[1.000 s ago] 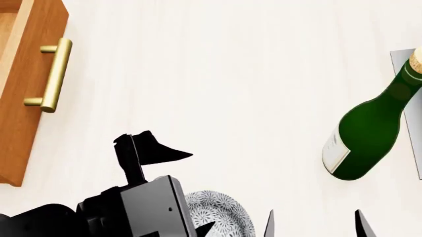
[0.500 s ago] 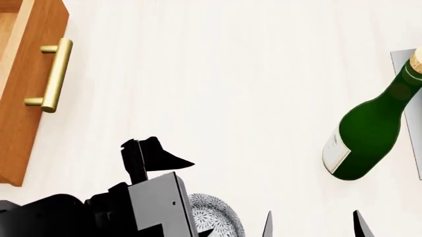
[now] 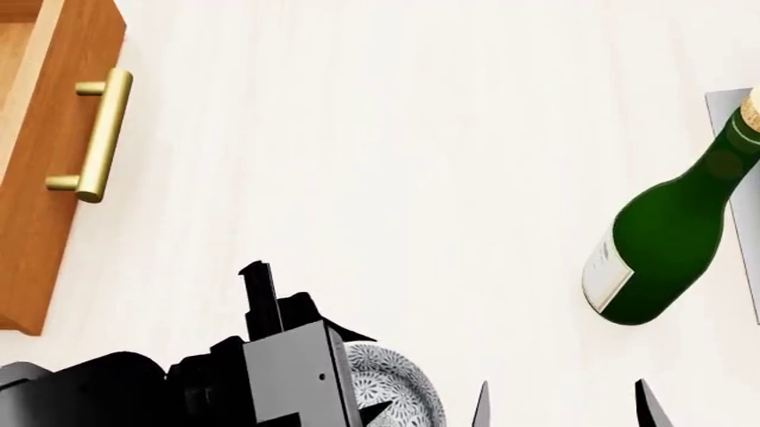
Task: Put the bowl on top of the cabinet.
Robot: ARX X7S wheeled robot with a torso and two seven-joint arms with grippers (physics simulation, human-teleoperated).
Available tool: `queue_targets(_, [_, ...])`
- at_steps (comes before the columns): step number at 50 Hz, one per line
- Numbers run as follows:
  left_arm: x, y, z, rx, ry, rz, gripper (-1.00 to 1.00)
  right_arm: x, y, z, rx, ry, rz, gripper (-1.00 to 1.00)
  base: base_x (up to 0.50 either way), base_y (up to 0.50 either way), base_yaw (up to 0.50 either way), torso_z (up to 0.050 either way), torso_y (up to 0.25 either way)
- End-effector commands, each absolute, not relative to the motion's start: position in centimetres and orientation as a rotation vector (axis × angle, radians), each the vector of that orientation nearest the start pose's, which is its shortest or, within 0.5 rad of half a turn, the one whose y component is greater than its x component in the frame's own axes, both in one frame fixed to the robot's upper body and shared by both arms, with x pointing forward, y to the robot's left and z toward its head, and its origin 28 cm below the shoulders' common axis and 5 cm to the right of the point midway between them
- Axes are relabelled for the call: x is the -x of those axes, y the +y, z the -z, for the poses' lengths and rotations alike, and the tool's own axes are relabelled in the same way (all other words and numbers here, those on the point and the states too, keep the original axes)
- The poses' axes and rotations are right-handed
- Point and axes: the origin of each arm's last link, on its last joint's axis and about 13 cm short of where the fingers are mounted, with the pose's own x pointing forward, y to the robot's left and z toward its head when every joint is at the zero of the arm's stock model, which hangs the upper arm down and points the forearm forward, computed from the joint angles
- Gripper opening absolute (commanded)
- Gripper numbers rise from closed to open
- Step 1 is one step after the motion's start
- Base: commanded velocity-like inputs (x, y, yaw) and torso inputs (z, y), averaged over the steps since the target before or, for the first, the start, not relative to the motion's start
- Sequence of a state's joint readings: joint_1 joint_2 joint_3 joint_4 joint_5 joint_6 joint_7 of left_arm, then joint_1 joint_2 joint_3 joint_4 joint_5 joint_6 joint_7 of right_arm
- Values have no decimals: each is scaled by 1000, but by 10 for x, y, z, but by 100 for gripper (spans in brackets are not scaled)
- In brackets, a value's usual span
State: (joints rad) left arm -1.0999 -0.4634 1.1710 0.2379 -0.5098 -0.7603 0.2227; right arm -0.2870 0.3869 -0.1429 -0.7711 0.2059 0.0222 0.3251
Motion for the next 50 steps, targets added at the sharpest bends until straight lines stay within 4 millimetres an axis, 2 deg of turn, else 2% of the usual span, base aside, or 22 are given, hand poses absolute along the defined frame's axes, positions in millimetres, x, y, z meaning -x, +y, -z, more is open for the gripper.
queue_targets(1, [-303, 155, -162, -842, 180, 1001, -100, -135, -113, -124, 18, -420, -38, 100, 0, -4, -5, 0, -9])
queue_targets(10, [-303, 161, -172, -864, 165, 974, -100, -136, -113, -124, 16, -420, -38, 100, 0, -2, -3, 0, -5])
queue_targets(17, [-297, 168, -191, -900, 146, 953, -100, -135, -113, -124, 18, -419, -41, 100, 0, 0, 0, 0, -1])
queue_targets(26, [-288, 180, -233, -927, 78, 884, -100, -135, -112, -123, 22, -416, -45, 100, 0, 0, 0, 0, 0])
queue_targets(44, [-266, 187, -295, -925, -39, 800, -100, -135, -112, -122, 25, -419, -49, 100, 0, 0, 0, 0, 0])
queue_targets(50, [-263, 189, -308, -911, -66, 775, -100, -135, -112, -122, 26, -417, -51, 100, 0, 0, 0, 0, 0])
